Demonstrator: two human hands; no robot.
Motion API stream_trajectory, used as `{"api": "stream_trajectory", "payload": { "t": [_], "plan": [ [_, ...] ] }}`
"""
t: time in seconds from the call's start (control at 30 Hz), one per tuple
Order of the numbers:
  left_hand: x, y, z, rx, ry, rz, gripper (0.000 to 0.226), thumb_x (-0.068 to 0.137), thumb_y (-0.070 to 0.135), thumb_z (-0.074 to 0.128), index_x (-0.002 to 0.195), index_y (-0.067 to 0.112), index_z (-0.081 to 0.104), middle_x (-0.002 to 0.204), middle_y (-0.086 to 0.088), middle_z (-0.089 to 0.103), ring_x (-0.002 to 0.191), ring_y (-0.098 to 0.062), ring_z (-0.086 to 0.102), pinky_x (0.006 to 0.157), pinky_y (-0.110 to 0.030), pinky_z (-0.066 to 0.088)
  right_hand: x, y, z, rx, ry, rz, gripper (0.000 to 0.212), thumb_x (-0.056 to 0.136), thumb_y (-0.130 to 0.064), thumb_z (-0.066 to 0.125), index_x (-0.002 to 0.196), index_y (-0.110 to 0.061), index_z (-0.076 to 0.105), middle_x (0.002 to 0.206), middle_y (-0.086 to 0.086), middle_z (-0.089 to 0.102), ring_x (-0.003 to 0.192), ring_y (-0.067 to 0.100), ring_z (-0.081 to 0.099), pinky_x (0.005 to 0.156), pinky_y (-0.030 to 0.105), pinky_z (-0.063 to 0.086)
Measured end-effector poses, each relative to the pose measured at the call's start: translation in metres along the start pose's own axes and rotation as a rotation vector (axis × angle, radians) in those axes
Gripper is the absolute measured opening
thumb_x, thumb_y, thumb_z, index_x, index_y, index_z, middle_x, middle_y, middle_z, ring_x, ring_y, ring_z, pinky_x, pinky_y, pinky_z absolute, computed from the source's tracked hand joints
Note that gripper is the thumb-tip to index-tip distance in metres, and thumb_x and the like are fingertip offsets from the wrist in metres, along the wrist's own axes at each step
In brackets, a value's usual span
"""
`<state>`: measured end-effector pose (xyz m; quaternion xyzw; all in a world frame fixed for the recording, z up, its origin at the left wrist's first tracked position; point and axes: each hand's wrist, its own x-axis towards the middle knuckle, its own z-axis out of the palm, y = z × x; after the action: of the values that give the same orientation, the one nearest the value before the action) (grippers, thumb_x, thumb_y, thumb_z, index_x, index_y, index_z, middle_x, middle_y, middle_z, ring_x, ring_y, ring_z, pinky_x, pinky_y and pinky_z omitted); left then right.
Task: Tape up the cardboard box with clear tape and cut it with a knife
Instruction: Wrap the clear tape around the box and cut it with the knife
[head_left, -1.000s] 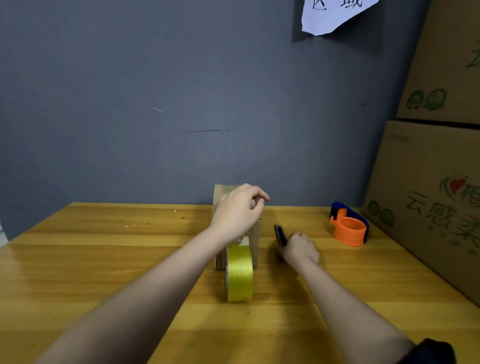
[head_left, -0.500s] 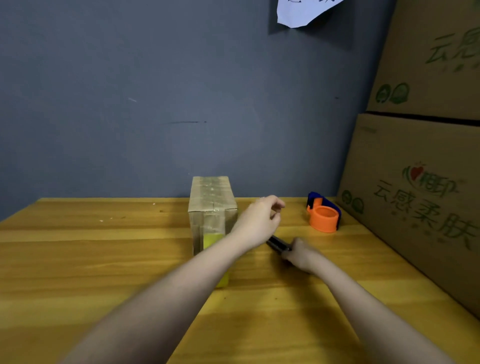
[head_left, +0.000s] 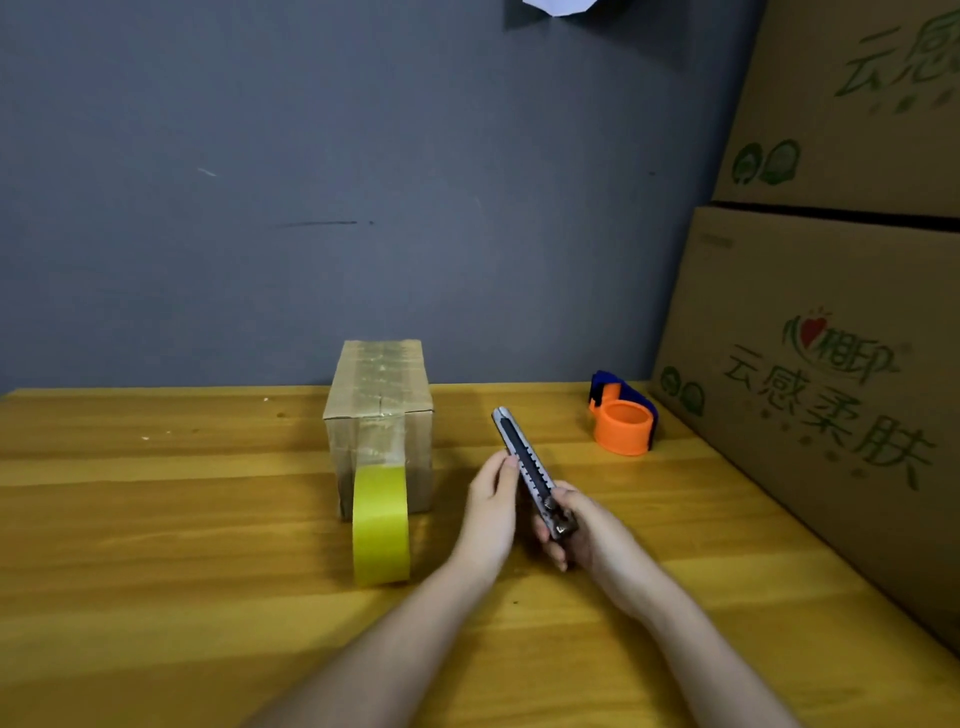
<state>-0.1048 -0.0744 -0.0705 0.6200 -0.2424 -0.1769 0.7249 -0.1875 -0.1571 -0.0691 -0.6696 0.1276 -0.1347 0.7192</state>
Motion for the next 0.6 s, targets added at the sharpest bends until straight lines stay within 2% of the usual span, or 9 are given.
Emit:
{"api": "stream_trajectory", "payload": {
  "t": [0.1, 0.2, 0.27, 0.37, 0.43, 0.5, 0.6],
  "plan": [
    [0.005, -0.011, -0.005, -0.025, 0.015, 0.001, 0.025, 0.098, 0.019, 0.042, 0.087, 0.023, 0.064, 0.087, -0.002, 0.066, 0.084, -0.018, 0.057, 0.081, -0.036, 0.044, 0.0, 0.001, -0.01, 0.028, -0.118, 0.031, 0.017, 0.096, -0.014, 0.041, 0.109, -0.011, 0.052, 0.063, 0.003, 0.057, 0.047, 0.014, 0.048, 0.047, 0.023, 0.037],
    [0.007, -0.012, -0.011, -0.127, -0.009, -0.017, 0.017, 0.096, 0.015, 0.047, 0.1, 0.014, 0.063, 0.094, -0.01, 0.066, 0.088, -0.024, 0.059, 0.083, -0.04, 0.047, 0.0, 0.005, -0.011, -0.015, -0.154, 0.035, 0.023, 0.097, -0.01, 0.04, 0.116, -0.009, 0.054, 0.086, 0.005, 0.069, 0.061, 0.015, 0.063, 0.055, 0.023, 0.05],
    [0.01, -0.013, -0.016, -0.187, -0.035, -0.037, 0.017, 0.095, 0.013, 0.048, 0.107, 0.01, 0.061, 0.101, -0.014, 0.066, 0.092, -0.025, 0.062, 0.086, -0.039, 0.051, 0.001, 0.007, -0.01, -0.048, -0.152, 0.032, 0.023, 0.097, -0.01, 0.041, 0.116, -0.008, 0.054, 0.093, 0.007, 0.07, 0.062, 0.014, 0.065, 0.055, 0.023, 0.053],
    [0.01, -0.014, -0.019, -0.241, -0.058, -0.05, 0.015, 0.094, 0.011, 0.049, 0.102, 0.013, 0.062, 0.104, -0.015, 0.067, 0.092, -0.023, 0.064, 0.076, -0.025, 0.056, 0.002, 0.008, -0.009, -0.137, -0.103, -0.032, 0.019, 0.099, -0.012, 0.04, 0.109, -0.004, 0.054, 0.079, 0.007, 0.063, 0.049, 0.01, 0.054, 0.047, 0.022, 0.047],
    [0.01, -0.014, -0.018, -0.23, -0.066, -0.042, 0.013, 0.093, 0.009, 0.05, 0.097, 0.014, 0.062, 0.106, -0.016, 0.067, 0.094, -0.023, 0.064, 0.075, -0.023, 0.056, 0.001, 0.008, -0.008, -0.186, -0.046, -0.076, 0.018, 0.099, -0.013, 0.039, 0.102, -0.003, 0.054, 0.069, 0.006, 0.056, 0.041, 0.008, 0.045, 0.041, 0.019, 0.039],
    [0.008, -0.015, -0.017, -0.228, -0.075, -0.035, 0.013, 0.093, 0.008, 0.051, 0.094, 0.015, 0.062, 0.105, -0.016, 0.067, 0.093, -0.023, 0.064, 0.077, -0.025, 0.056, 0.0, 0.007, -0.009, -0.229, -0.007, -0.097, 0.02, 0.099, -0.015, 0.039, 0.098, -0.003, 0.055, 0.061, 0.003, 0.052, 0.036, 0.007, 0.04, 0.038, 0.017, 0.032],
    [0.008, -0.017, -0.016, -0.208, -0.092, -0.008, 0.009, 0.092, 0.008, 0.053, 0.094, 0.012, 0.061, 0.103, -0.017, 0.067, 0.094, -0.027, 0.063, 0.083, -0.037, 0.053, -0.001, 0.006, -0.009, -0.271, 0.053, -0.108, 0.023, 0.099, -0.019, 0.041, 0.086, -0.009, 0.057, 0.052, -0.001, 0.046, 0.035, 0.009, 0.034, 0.035, 0.017, 0.026]
  ]
}}
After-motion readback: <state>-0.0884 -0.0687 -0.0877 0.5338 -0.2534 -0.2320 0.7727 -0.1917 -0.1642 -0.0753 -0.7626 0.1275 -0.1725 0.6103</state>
